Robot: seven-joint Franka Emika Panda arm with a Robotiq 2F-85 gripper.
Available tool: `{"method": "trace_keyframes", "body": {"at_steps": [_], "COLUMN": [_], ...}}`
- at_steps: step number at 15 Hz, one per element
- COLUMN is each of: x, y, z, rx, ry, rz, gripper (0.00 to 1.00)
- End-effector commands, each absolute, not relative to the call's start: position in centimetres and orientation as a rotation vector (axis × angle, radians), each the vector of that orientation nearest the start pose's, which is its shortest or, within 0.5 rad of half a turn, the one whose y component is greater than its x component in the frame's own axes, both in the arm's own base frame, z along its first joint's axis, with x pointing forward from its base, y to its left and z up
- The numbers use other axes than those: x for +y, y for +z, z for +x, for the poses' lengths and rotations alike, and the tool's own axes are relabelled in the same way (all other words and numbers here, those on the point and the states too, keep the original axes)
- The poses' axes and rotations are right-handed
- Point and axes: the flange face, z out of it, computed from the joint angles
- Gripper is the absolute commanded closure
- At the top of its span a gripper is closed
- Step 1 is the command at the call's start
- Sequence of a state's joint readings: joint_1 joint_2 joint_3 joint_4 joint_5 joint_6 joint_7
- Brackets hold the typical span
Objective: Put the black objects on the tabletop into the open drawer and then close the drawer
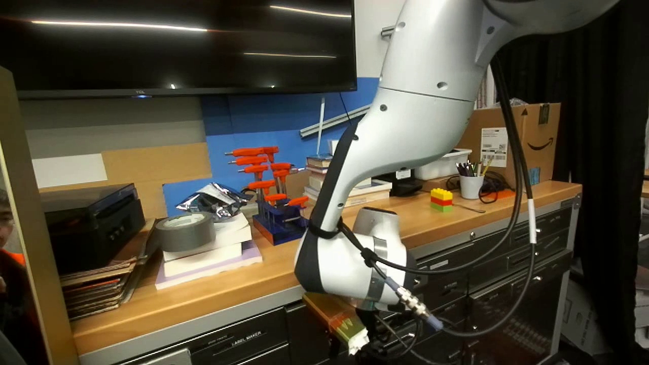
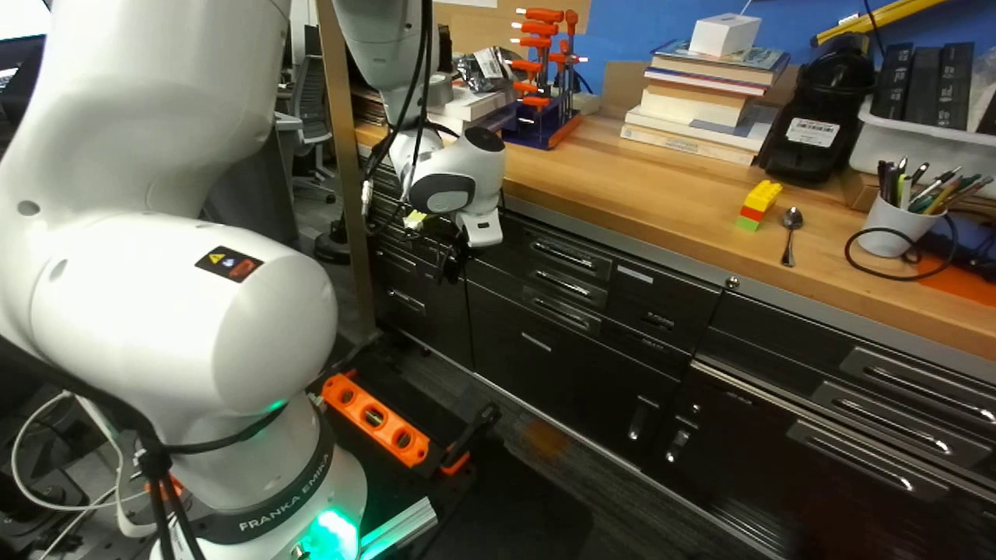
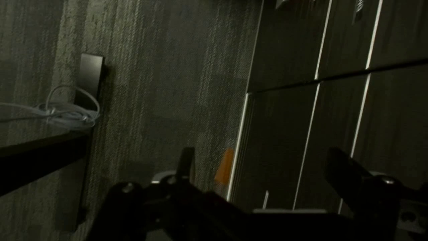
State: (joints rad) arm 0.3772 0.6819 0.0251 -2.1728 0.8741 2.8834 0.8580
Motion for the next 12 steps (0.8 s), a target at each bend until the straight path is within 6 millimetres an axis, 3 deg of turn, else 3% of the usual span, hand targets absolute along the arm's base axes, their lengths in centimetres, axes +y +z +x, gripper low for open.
{"method": "trace_keyframes", "body": {"at_steps": [1,4,7,12], "x": [11.5,7.1,3.8,1.8], "y": [10.3,13.5,17.8,27.1], "z": [46.7,44.8,44.2,43.4], "rx": [1.831,1.795,1.675,1.373], "ry": [0.179,0.173,0.165,0.265], "rz": [-2.470,-2.613,-2.744,-2.877], "gripper": [0.00,0.00,0.00,0.00]}}
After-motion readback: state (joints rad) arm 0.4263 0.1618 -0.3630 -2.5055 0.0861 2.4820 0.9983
